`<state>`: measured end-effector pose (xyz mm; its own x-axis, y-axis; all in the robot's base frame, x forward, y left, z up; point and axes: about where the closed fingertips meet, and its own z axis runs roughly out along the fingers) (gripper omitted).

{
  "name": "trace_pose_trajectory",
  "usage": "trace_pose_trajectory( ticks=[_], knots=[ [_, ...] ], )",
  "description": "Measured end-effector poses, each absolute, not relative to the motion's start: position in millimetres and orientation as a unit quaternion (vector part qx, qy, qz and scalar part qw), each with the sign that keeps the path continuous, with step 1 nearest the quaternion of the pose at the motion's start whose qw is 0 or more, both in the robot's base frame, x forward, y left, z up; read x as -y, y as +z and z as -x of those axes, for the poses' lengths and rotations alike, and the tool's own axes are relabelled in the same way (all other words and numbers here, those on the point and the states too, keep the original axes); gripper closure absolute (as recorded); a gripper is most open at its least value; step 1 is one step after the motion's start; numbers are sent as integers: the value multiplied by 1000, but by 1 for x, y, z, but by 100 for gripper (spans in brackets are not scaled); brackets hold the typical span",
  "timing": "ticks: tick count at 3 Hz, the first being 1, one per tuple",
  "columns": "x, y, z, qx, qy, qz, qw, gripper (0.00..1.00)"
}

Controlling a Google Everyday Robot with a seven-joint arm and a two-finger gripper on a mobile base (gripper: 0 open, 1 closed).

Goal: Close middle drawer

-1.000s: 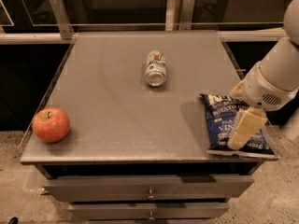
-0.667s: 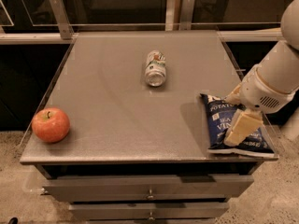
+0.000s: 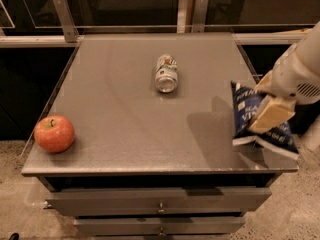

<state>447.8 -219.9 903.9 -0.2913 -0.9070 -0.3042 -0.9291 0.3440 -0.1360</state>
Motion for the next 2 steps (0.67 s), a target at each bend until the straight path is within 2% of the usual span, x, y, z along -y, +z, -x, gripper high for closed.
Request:
trace_pose_trajectory(
  ticks=[1, 2],
  knots=[
    [214, 992, -450, -783, -7, 578, 228, 100],
    [214, 1013, -453, -779, -18, 576, 248, 100]
  ],
)
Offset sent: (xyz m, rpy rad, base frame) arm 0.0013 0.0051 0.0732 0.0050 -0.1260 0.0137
